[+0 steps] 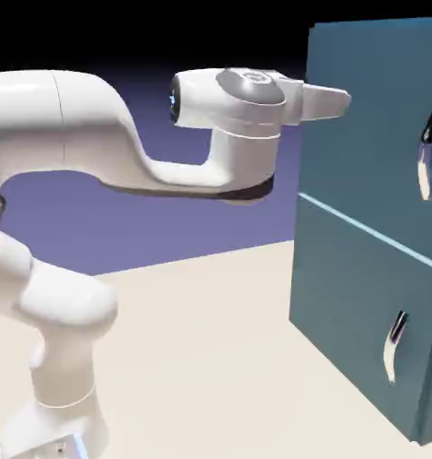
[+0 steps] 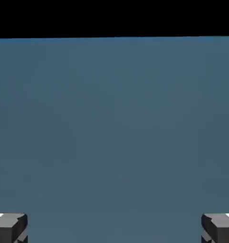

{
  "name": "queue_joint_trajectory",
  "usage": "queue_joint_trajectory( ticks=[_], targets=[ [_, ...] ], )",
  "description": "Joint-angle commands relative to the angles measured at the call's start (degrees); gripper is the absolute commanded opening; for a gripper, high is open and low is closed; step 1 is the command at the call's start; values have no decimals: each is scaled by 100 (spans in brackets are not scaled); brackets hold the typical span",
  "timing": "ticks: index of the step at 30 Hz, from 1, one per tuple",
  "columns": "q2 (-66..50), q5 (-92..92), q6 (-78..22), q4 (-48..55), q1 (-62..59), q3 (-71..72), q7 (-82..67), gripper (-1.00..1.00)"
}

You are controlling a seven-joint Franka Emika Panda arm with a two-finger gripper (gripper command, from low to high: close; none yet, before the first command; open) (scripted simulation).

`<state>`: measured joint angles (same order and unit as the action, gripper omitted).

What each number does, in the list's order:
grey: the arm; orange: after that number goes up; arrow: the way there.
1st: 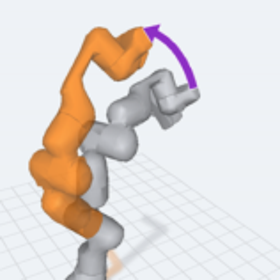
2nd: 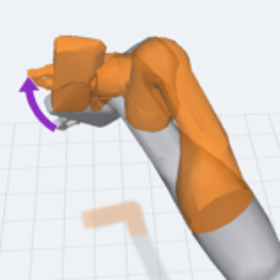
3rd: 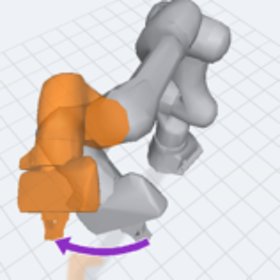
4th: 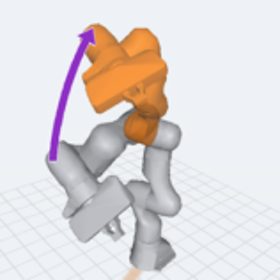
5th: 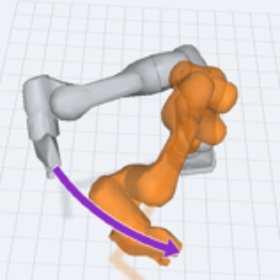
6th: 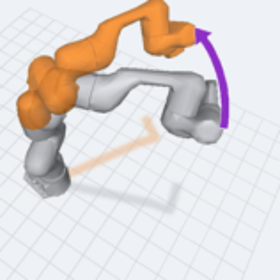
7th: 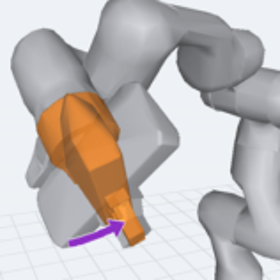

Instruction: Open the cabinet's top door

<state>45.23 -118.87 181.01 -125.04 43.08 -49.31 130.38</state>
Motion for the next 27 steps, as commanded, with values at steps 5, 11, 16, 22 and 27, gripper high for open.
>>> queue_joint_trajectory(
  ticks=[5,11,16,22,27],
  targets=[
    [132,-1246,73,377,445,-517,922,0],
    [290,-2742,162,830,978,-1137,2028,0],
    [422,-3988,235,1207,1422,-1654,2950,0],
    [394,-4637,244,1699,2064,-2187,3428,0],
    [236,-4643,197,2187,2743,-2624,3430,-100]
  ],
)
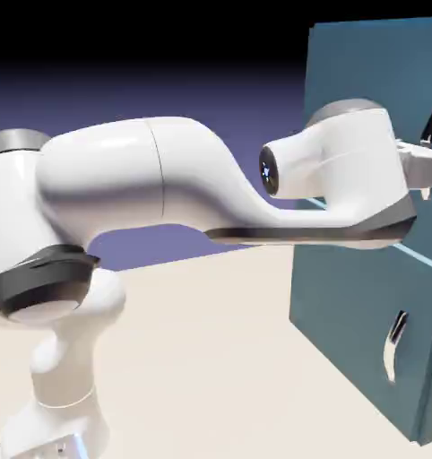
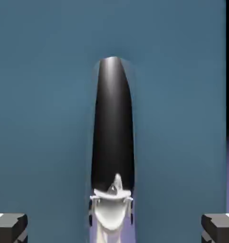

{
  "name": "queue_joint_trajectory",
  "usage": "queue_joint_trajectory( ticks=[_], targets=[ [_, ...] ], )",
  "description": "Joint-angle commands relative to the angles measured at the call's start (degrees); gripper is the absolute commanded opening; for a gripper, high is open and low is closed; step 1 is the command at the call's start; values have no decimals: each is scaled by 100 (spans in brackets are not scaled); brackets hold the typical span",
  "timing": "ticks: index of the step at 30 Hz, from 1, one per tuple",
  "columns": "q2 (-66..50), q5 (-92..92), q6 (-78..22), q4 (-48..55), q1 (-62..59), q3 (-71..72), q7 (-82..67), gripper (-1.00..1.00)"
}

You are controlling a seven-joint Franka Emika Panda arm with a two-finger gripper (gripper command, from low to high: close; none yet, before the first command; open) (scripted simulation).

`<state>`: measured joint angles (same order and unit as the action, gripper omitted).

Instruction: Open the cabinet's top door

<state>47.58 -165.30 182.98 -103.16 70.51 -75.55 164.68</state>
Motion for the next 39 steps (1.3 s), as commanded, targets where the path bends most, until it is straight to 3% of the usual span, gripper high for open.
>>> queue_joint_trajectory(
  ticks=[1,21,39],
  targets=[
    [0,0,0,0,0,0,0,-100],
    [-316,1445,-1436,-2791,-4153,2969,132,-100],
    [463,3593,-1618,-4468,-7891,6157,-73,-100]
  ],
)
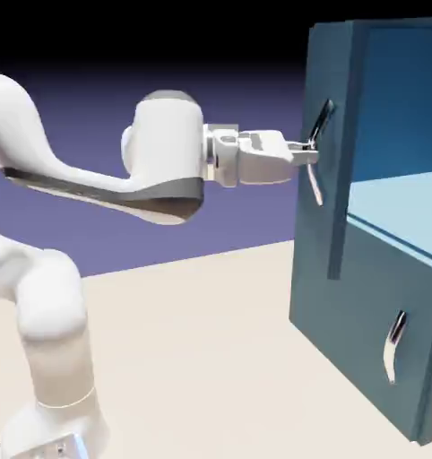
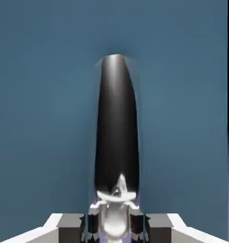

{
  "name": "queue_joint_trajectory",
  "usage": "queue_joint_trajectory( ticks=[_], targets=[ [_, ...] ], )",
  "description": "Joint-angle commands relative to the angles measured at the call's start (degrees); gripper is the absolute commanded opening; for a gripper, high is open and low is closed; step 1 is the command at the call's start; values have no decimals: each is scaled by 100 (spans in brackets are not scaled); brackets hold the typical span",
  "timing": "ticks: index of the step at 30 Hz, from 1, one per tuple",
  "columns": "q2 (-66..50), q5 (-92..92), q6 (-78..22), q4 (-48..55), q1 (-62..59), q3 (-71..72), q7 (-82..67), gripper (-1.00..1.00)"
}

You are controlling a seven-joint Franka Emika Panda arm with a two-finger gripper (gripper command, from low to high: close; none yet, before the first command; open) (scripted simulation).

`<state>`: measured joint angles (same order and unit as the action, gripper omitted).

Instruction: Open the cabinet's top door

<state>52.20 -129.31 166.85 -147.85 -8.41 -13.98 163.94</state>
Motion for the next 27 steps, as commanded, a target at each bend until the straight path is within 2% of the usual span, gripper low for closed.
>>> queue_joint_trajectory(
  ticks=[1,8,15,20,27],
  targets=[
    [123,243,-1,-112,-201,181,-123,-100],
    [960,1987,71,-769,-1260,1156,-1124,-100],
    [1762,3732,-313,-1330,-1437,1678,-2413,-100],
    [2407,4978,-1162,-1675,-1072,2131,-3262,-100],
    [3127,6602,-2876,-1801,-383,3300,-3921,-100]
  ],
)
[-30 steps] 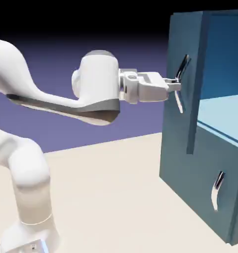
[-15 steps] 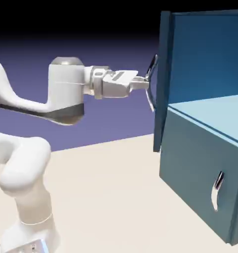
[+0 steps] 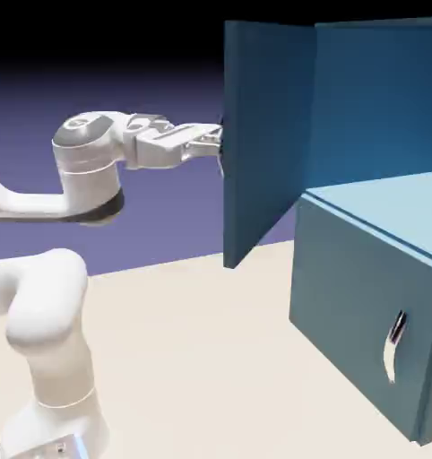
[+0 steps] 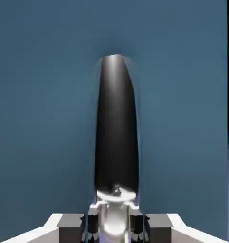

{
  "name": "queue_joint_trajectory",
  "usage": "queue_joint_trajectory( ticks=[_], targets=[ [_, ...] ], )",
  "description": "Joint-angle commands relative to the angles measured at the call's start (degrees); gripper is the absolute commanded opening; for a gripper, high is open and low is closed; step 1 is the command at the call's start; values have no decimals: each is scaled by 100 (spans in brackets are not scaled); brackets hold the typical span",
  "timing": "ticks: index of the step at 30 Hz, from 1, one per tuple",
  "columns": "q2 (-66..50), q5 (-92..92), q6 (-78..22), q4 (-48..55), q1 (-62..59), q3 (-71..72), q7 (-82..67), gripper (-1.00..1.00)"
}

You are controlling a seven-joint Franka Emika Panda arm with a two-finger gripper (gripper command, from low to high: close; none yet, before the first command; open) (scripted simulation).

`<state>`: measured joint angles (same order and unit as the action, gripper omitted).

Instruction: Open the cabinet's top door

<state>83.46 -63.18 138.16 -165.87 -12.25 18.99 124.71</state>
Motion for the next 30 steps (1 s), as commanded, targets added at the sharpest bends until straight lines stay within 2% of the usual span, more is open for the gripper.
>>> queue_joint_trajectory(
  ticks=[1,12,21,30],
  targets=[
    [54,194,-256,30,78,200,-43,-100],
    [-51,2148,-2979,1169,117,2464,-202,-100],
    [-410,3154,-5004,3000,-1078,3888,-310,-100],
    [-521,3577,-6430,4683,-2384,4631,-534,-100]
  ],
)
